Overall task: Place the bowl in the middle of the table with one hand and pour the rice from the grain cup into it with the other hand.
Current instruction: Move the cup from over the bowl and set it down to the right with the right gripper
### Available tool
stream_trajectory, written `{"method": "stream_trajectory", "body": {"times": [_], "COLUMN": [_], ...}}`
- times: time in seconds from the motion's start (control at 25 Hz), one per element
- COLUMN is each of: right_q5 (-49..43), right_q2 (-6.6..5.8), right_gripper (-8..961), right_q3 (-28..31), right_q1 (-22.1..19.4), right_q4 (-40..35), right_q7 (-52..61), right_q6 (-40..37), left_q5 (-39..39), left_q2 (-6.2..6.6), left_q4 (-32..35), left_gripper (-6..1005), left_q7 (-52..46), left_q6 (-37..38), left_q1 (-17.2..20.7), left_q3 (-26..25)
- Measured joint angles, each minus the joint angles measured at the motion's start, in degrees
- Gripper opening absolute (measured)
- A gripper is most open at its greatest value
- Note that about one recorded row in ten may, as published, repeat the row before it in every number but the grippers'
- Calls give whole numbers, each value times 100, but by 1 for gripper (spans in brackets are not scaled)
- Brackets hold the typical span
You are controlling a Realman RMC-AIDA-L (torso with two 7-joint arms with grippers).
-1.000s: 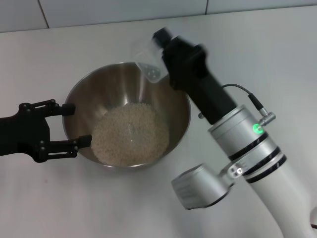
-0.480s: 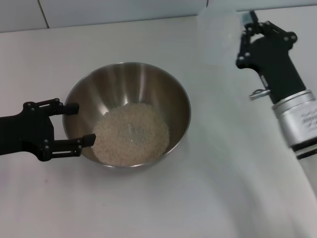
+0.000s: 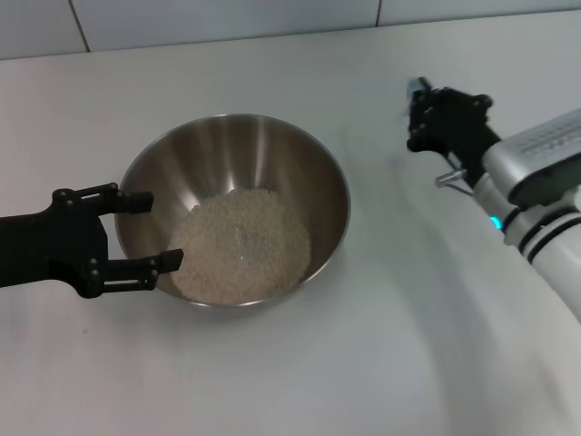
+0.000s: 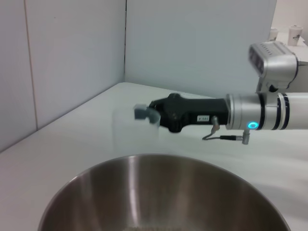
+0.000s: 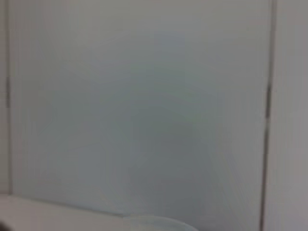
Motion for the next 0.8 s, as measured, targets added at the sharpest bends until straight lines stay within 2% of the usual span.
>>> {"method": "stream_trajectory", "body": {"times": [0.12, 0.32, 0.6, 0.8], "right_q5": [-69, -84, -90, -90], "right_q2": [20, 31, 45, 13], "right_gripper": [17, 18, 18, 191], "right_q3": [-229, -254, -279, -282], "right_q1": [138, 246, 114, -224], "right_q4": [-74, -76, 20, 224], "right_q7": [63, 73, 106, 105], "right_q6": [217, 577, 609, 491], "left_q5": [0, 0, 1, 14], "left_q2": [-4, -6, 2, 11], "left_q4": [-6, -12, -72, -72], "left_gripper": [832, 832, 832, 832], "left_q7": [-1, -3, -6, -14], "left_q6": [-13, -53, -98, -98], "left_q1": [-11, -23, -55, -66], "left_q3": [69, 137, 194, 219]}}
